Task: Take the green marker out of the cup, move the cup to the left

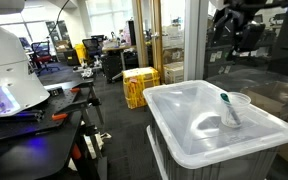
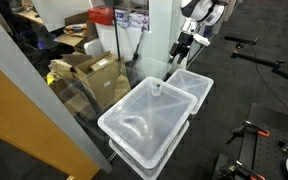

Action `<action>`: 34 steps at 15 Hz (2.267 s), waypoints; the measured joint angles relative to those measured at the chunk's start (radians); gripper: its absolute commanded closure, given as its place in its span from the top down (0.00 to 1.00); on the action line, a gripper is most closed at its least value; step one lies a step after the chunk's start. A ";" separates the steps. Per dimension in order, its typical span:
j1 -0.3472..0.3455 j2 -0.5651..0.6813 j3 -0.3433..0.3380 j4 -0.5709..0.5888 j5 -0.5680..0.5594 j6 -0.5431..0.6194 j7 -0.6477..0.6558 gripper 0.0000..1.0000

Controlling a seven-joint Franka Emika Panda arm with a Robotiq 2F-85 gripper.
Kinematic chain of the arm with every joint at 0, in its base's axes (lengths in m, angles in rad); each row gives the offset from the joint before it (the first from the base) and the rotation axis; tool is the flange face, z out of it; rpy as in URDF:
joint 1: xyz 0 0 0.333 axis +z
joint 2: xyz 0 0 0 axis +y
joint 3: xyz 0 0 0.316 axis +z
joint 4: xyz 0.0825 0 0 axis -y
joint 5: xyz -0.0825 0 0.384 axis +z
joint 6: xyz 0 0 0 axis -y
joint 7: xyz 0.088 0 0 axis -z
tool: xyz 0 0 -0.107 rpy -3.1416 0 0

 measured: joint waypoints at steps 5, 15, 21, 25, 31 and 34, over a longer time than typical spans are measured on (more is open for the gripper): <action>-0.008 0.059 0.020 0.064 0.002 -0.002 0.116 1.00; -0.005 0.110 0.046 0.125 0.002 0.000 0.298 1.00; -0.007 0.115 0.045 0.125 0.000 0.000 0.297 1.00; -0.011 0.142 0.046 0.131 0.000 -0.003 0.295 1.00; -0.015 0.208 0.046 0.187 -0.006 -0.003 0.295 0.99; -0.015 0.249 0.047 0.237 -0.021 -0.006 0.296 0.97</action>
